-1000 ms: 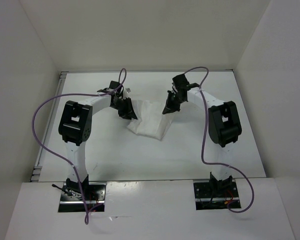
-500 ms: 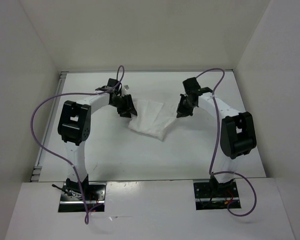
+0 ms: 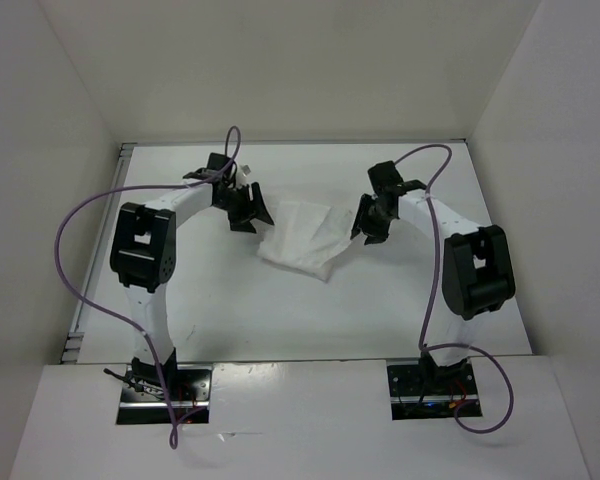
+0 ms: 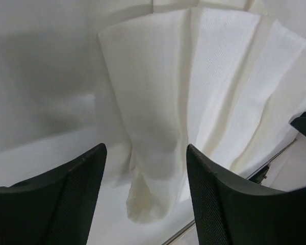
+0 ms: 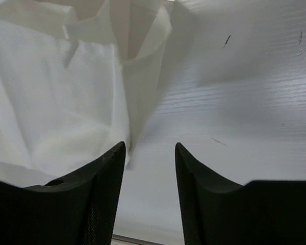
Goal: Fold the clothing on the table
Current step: Fold the skirt
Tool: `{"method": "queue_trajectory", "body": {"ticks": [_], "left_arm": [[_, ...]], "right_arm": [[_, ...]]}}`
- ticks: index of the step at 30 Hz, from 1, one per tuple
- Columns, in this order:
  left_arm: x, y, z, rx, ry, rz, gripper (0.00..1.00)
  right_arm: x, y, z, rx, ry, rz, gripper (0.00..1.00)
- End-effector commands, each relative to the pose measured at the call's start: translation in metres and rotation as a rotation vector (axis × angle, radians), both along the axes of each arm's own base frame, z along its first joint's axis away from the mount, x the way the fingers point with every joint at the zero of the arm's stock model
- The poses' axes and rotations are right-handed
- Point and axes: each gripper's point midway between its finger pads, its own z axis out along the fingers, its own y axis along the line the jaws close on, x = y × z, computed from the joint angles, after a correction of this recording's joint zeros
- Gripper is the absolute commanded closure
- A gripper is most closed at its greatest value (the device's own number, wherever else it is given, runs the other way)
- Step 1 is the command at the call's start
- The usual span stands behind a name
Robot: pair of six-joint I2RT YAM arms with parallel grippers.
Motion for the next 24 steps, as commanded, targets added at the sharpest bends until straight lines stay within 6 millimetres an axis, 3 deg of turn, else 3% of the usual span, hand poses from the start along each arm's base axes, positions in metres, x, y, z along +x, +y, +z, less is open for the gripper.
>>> {"method": "queue_trajectory", "body": {"ticks": [1, 2, 3, 5, 8, 9, 10, 11, 12, 13, 14, 15, 17, 18, 21, 24], "left_arm": [[0.002, 0.014, 0.066, 0.002, -0.147, 0.033, 0.28], [0.002, 0.021, 0.078, 0.012, -0.183, 0.042, 0.24], [-0.004, 0.028, 0.098, 0.019, -0.23, 0.049, 0.22], [-0.013, 0.034, 0.111, 0.022, -0.257, 0.05, 0.2], [-0.044, 0.038, 0.115, 0.01, -0.259, 0.067, 0.2], [-0.056, 0.038, 0.126, -0.011, -0.29, 0.073, 0.2], [-0.076, 0.038, 0.104, -0.035, -0.232, 0.089, 0.19], [-0.088, 0.039, 0.11, -0.05, -0.257, 0.102, 0.19], [-0.099, 0.038, 0.104, -0.065, -0.24, 0.109, 0.19], [-0.115, 0.04, 0.083, -0.066, -0.188, 0.125, 0.19], [-0.125, 0.042, 0.085, -0.069, -0.199, 0.125, 0.19], [-0.131, 0.044, 0.078, -0.062, -0.18, 0.147, 0.18], [-0.145, 0.046, 0.068, -0.072, -0.15, 0.169, 0.18], [-0.145, 0.045, 0.072, -0.079, -0.158, 0.175, 0.15], [-0.147, 0.05, 0.082, -0.071, -0.196, 0.208, 0.0], [-0.145, 0.047, 0.099, -0.12, -0.244, 0.233, 0.0]], "right_arm": [[0.024, 0.011, 0.066, 0.098, -0.234, 0.02, 0.49], [0.024, 0.011, 0.096, 0.12, -0.319, 0.021, 0.48], [0.025, 0.011, 0.11, 0.146, -0.357, 0.025, 0.48], [0.023, 0.006, 0.141, 0.171, -0.438, 0.005, 0.46], [0.009, -0.01, 0.148, 0.171, -0.442, -0.035, 0.41], [0.002, -0.016, 0.138, 0.17, -0.418, -0.059, 0.36], [-0.004, -0.026, 0.141, 0.174, -0.43, -0.082, 0.36], [-0.01, -0.031, 0.137, 0.19, -0.417, -0.111, 0.36], [-0.023, -0.035, 0.117, 0.194, -0.366, -0.134, 0.36], [-0.029, -0.035, 0.114, 0.223, -0.36, -0.143, 0.36], [-0.04, -0.035, 0.12, 0.244, -0.379, -0.149, 0.36], [-0.051, -0.035, 0.105, 0.26, -0.345, -0.185, 0.38], [-0.074, -0.027, 0.102, 0.304, -0.344, -0.215, 0.39], [-0.081, -0.024, 0.103, 0.315, -0.35, -0.228, 0.41], [-0.102, -0.02, 0.116, 0.367, -0.42, -0.305, 0.42], [-0.115, -0.031, 0.136, 0.417, -0.521, -0.378, 0.41]]}}
